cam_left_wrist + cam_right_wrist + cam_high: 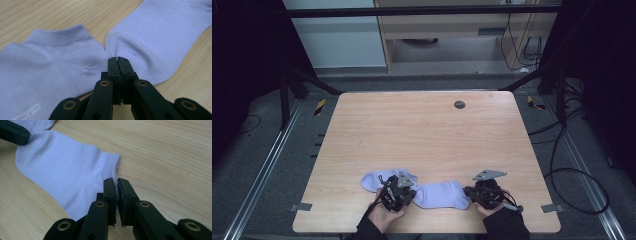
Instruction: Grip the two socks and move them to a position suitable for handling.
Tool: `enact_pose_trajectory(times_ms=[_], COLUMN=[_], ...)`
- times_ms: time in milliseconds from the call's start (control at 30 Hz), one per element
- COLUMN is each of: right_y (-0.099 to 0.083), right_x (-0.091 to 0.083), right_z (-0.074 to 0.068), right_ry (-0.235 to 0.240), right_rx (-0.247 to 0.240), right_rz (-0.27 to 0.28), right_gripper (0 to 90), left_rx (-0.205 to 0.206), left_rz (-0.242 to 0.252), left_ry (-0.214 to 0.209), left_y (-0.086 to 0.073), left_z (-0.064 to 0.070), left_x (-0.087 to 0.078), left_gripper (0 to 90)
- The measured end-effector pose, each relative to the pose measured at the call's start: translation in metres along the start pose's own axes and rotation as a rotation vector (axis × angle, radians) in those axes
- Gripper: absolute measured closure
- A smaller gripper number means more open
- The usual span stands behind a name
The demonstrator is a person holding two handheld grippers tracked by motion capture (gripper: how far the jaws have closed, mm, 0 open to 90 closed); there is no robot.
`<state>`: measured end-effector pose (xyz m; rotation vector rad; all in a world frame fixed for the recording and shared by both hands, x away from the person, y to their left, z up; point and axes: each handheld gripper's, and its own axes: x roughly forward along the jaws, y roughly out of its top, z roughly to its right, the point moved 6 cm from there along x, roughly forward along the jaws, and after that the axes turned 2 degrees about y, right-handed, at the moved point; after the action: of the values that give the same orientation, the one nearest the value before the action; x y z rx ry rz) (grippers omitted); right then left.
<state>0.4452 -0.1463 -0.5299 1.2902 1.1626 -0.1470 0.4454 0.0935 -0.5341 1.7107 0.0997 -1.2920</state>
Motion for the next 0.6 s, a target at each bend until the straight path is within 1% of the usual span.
enact_pose_trajectory(times_ms=[100, 233, 267, 333, 367, 467, 500, 600], right_y=[-0.002, -0.003, -0.003, -0.002, -0.001, 0.004, 0.005, 0.01], right_x=[0.001, 0.001, 0.0, -0.002, -0.003, -0.009, -0.01, -0.013], right_z=[-0.001, 0.001, 0.002, 0.002, 0.003, 0.004, 0.005, 0.005], right_ry=[-0.005, -0.009, -0.011, -0.014, -0.015, -0.02, -0.02, -0.023], right_rx=[0.0, 0.012, 0.012, 0.016, 0.017, 0.023, 0.025, 0.034], right_rz=[0.001, 0.001, 0.007, 0.017, 0.022, 0.057, 0.066, 0.089], right_gripper=[82.8, 79.3, 78.6, 76.7, 75.7, 72.5, 71.7, 67.8], left_rx=[-0.001, -0.012, -0.012, -0.015, -0.014, -0.032, -0.045, -0.063], left_rz=[0.003, 0.018, 0.021, 0.04, 0.056, 0.089, 0.107, 0.139], left_ry=[0.007, 0.019, 0.02, 0.027, 0.036, 0.048, 0.055, 0.082], left_y=[-0.001, 0.0, 0.0, 0.001, 0.002, 0.005, 0.006, 0.007], left_z=[-0.002, -0.004, -0.004, -0.006, -0.009, -0.016, -0.02, -0.033], left_x=[0.0, -0.003, -0.005, -0.011, -0.017, -0.027, -0.032, -0.044], left_gripper=[86.1, 75.2, 71.8, 67.8, 66.2, 61.2, 60.4, 57.1])
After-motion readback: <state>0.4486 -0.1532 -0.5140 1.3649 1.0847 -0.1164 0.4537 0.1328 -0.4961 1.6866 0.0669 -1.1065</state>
